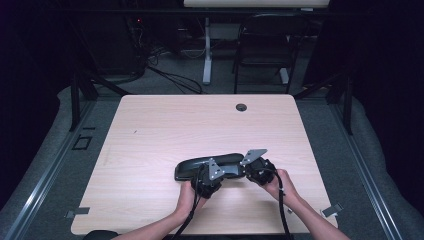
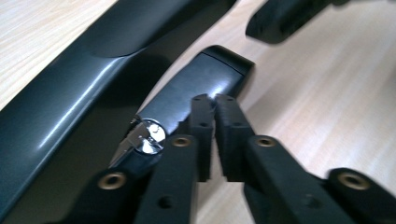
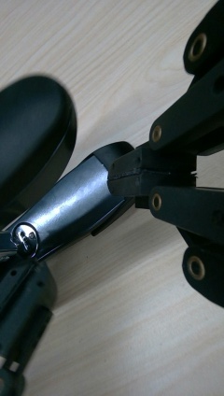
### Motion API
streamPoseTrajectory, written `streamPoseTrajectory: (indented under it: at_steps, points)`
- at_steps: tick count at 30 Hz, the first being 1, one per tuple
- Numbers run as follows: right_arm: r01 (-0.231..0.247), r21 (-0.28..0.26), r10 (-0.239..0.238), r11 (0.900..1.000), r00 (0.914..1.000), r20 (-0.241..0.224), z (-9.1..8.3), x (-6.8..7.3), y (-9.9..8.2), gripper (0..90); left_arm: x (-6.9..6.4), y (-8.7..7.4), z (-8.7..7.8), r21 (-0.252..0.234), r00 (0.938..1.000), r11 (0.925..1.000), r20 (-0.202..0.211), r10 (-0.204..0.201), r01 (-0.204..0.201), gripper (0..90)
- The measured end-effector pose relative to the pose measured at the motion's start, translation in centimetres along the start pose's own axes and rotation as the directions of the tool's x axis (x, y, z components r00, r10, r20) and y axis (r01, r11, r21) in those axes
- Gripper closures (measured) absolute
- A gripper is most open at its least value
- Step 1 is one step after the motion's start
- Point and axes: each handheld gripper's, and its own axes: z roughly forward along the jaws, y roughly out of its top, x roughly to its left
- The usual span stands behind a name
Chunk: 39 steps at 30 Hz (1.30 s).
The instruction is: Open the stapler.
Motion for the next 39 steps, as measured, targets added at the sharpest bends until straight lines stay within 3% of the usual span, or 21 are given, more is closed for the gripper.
streamPoseTrajectory:
  at_steps: [4,11,18,21,28,39]
  points:
    - [0.021,-0.003,-0.021,0.9998,0.9998,0.001,1.2,0.2,0.3,90.0,0.1,-0.1,0.6,0.01,0.9998,0.9998,0.012,-0.018,0.018,90.0]
    - [0.04,0.002,-0.04,0.9992,0.9992,0.009,2.5,0.5,0.5,90.0,0.3,0.3,0.9,-0.028,0.9997,0.9993,-0.007,-0.024,0.023,90.0]
    - [-0.005,-0.018,0.005,0.9998,1.0,-0.005,2.6,0.2,0.1,90.0,0.8,0.1,1.7,-0.025,0.9971,0.9968,0.006,-0.076,0.076,89.9]
    - [-0.037,-0.046,0.035,0.9983,0.9987,-0.036,2.6,-0.1,-0.2,90.0,0.9,0.1,1.9,-0.043,0.9971,0.9963,-0.005,-0.076,0.075,89.6]
    - [-0.043,-0.06,0.042,0.9973,0.9989,-0.018,2.6,0.1,-0.5,90.0,1.1,0.1,2.2,-0.082,0.9935,0.9903,-0.01,-0.114,0.113,89.0]
    - [-0.072,-0.057,0.07,0.9958,0.9971,-0.031,2.6,-0.1,-0.4,90.0,0.9,0.4,2.4,-0.096,0.9938,0.9891,0.008,-0.111,0.111,88.9]
